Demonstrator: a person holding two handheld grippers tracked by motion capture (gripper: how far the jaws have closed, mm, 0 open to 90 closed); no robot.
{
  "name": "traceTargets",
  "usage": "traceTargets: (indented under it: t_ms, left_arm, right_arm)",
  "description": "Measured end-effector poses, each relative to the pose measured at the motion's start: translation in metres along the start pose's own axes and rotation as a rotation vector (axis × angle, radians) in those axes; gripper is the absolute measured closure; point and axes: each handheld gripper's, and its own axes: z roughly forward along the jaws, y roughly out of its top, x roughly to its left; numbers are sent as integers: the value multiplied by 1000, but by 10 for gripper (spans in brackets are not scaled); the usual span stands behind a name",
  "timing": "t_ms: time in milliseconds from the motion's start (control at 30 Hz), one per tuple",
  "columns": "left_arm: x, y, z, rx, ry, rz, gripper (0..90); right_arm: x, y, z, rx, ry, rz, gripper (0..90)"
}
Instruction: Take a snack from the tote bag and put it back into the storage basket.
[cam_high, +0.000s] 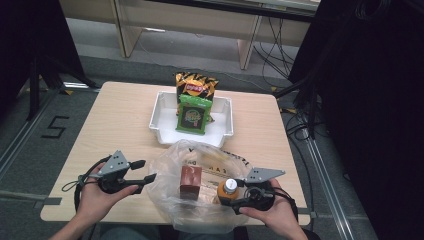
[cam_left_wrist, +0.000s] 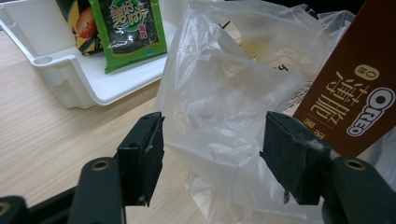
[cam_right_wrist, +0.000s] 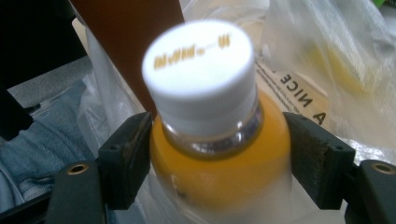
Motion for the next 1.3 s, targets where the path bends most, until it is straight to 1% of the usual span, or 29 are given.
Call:
traceTargets:
  t_ms: [33,67,100,133,167,200,233,267,300,333,367,433,500,567,633,700,733,767,800,867,900,933,967,1000,1100,1167,1200,1267,1300]
  left_arm:
    - [0,0,0,0,1,-3,379]
    - [0,0,0,-1,1,-6,380]
    - [0,0,0,0,1,-7,379]
    - [0,0,0,1,0,-3,380]
    - [0,0,0,1,1,-2,380]
    - [0,0,0,-1,0,-1,379]
    - [0,1,0,-1,2,0,380]
    - [0,0,0,-7,-3,-2,379]
    - [0,0,0,-7,-3,-1,379]
    - [0,0,0,-8,-3,-3,380]
    - [1,0,0,-4,-2,-4,380]
    - [1,0,0,0,1,0,380]
    - [1,0,0,2,2,-3,380]
    - [0,0,0,2,0,-2,380]
    - [0,-1,0,5,0,-4,380]
    - [1,-1,0,7,0,-3,380]
    - [2,-1,0,6,-1,0,381]
    - [1,-1,0,6,2,-8,381]
    - [2,-1,1,5,-4,-8,381]
    - [2,-1,0,8,2,-1,381]
    - [2,-1,0,7,2,-2,381]
    - [3,-1,0,4,-4,-3,381]
    - [2,-1,-1,10,5,-1,381]
    - [2,-1,-1,8,4,-4,381]
    - [2,-1,0,10,3,1,381]
    - [2,-1,-1,10,2,5,381]
    - [2,-1,-1,9,3,5,381]
    - [2,-1,-1,8,8,-2,381]
    - [2,-1,-1,9,8,-2,381]
  right_arm:
    - [2,-2,1,2,0,25,284]
    - [-1,-2,0,12,3,-11,285]
    - [1,-3,2,15,-1,0,288]
    - [2,-4,3,24,-8,-3,288]
    - [2,-5,5,40,-9,-9,290]
    - [1,-5,7,45,-26,-22,292]
    - [0,-6,8,48,-26,-35,294]
    - [1,-6,9,56,-19,-27,295]
    - [2,-6,10,49,-30,-31,297]
    - [3,-6,10,52,-30,-24,297]
    - [2,-6,11,47,-31,-30,300]
    - [3,-6,11,43,-26,-26,305]
    - [2,-6,13,27,-37,-43,310]
    - [3,-6,15,24,-32,-40,311]
    - [3,-7,16,14,-42,-44,313]
    - [4,-7,16,16,-36,-43,314]
    - [3,-8,16,14,-34,-56,315]
    - [3,-8,16,16,-35,-62,315]
    - [3,-7,16,11,-37,-70,316]
    - [5,-7,16,12,-35,-68,317]
    - [5,-7,17,8,-40,-78,317]
    - [5,-6,17,9,-41,-76,317]
    - [5,-6,17,9,-40,-75,318]
    - [4,-6,17,12,-40,-79,318]
    - [4,-6,18,16,-21,-69,319]
    - [5,-6,18,10,-38,-71,319]
    - [8,-6,17,17,-38,-35,319]
    - [6,-4,17,4,-31,-62,319]
    - [7,-4,16,-12,-28,-55,319]
